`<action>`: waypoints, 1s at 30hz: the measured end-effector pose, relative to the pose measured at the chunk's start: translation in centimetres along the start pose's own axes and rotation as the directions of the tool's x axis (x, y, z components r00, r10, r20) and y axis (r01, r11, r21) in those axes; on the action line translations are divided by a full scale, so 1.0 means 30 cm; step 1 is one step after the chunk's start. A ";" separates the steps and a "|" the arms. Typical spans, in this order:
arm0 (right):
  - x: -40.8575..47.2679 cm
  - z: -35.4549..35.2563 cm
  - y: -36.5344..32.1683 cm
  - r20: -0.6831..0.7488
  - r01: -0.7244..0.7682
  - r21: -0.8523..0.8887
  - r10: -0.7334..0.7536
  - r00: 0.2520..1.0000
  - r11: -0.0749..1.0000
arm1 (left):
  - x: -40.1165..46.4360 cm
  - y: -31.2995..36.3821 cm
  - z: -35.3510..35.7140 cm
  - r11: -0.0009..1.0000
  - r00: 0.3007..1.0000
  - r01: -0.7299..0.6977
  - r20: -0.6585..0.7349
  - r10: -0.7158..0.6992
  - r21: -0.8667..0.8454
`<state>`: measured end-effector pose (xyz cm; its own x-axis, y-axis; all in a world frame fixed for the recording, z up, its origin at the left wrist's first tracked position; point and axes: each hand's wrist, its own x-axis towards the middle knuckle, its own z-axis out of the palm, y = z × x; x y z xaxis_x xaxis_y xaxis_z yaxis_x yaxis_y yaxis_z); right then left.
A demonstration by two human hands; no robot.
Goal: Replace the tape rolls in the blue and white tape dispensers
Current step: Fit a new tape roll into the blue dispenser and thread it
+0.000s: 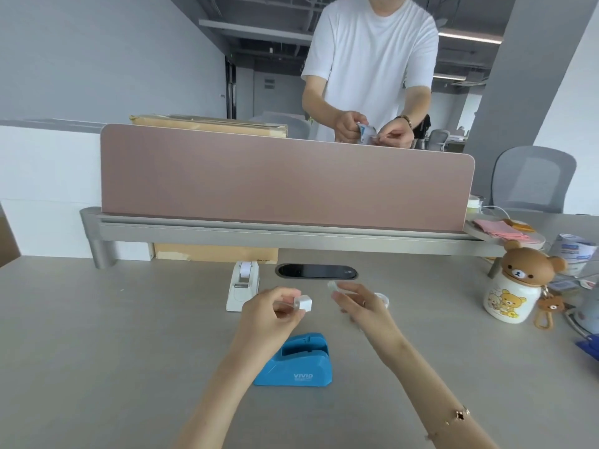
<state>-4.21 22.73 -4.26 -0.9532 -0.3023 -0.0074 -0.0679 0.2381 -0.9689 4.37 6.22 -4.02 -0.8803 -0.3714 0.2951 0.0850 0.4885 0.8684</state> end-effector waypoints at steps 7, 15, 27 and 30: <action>-0.092 -0.021 0.036 0.218 -0.048 0.365 -0.036 0.975 0.930 | -0.015 0.041 0.002 0.999 0.999 -0.014 0.046 0.015 -0.036; -0.112 -0.032 0.046 0.350 -0.042 0.379 -0.102 0.931 0.924 | -0.040 0.064 0.026 0.998 0.990 -0.054 0.127 0.056 -0.019; -0.104 -0.037 0.014 0.307 0.010 0.249 -0.089 0.948 0.968 | -0.049 0.073 0.026 0.999 0.992 -0.038 0.123 0.038 0.001; -0.106 -0.042 0.017 0.307 0.008 0.240 -0.084 0.948 0.971 | -0.052 0.074 0.027 0.999 0.992 -0.030 0.126 0.033 -0.023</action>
<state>-1.60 24.97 -4.42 -0.8073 -0.5902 -0.0014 -0.0031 0.0066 -1.0000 5.56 8.52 -2.87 -0.9288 -0.2531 0.2708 0.1221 0.4811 0.8681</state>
